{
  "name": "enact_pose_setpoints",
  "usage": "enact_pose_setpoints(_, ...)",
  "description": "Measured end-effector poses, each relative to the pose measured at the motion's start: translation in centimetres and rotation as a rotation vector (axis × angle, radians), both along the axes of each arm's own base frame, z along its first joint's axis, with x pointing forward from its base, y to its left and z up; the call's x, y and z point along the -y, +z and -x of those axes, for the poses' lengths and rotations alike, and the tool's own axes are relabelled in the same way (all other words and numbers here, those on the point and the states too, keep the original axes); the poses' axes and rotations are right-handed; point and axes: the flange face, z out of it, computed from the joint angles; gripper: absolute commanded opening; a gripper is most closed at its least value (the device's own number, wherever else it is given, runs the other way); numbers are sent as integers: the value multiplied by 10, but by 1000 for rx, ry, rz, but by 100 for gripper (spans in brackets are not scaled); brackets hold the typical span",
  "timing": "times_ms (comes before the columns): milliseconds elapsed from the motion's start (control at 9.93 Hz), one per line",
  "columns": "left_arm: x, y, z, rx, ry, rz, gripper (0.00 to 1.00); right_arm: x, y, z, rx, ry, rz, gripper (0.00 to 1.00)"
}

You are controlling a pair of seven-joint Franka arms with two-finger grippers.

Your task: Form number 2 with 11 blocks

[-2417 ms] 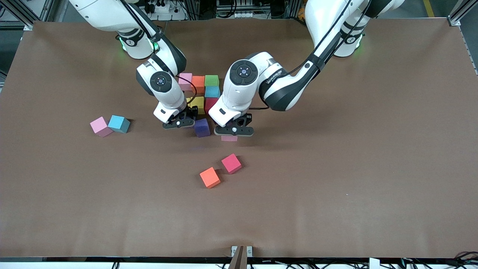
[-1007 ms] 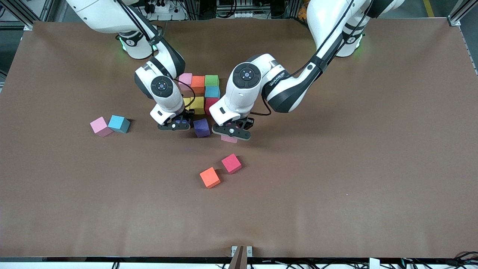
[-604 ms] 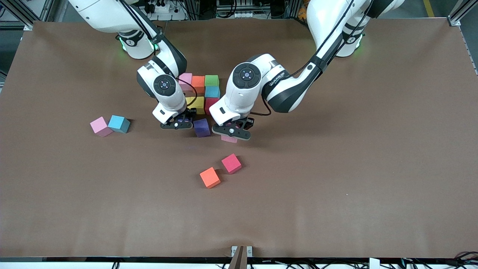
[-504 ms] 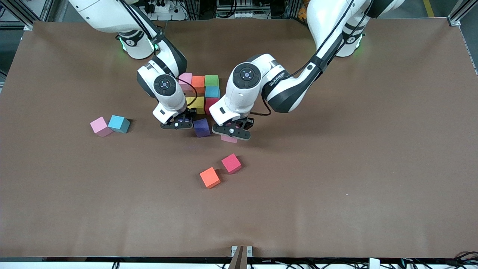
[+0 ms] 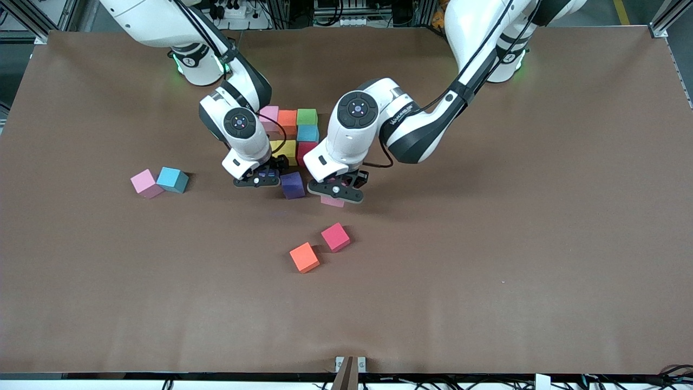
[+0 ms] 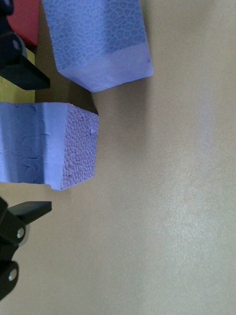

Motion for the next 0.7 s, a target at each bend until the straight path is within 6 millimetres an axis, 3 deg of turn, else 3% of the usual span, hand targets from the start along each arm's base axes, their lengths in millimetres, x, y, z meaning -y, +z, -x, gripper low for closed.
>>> enact_pose_setpoints(302, 0, 0, 0, -1, 0, -1, 13, -6, 14, -14, 33, -5, -19, 100)
enact_pose_setpoints(705, 0, -1, 0, -1, 0, -1, 13, -20, 55, -49, 85, 2, -36, 100)
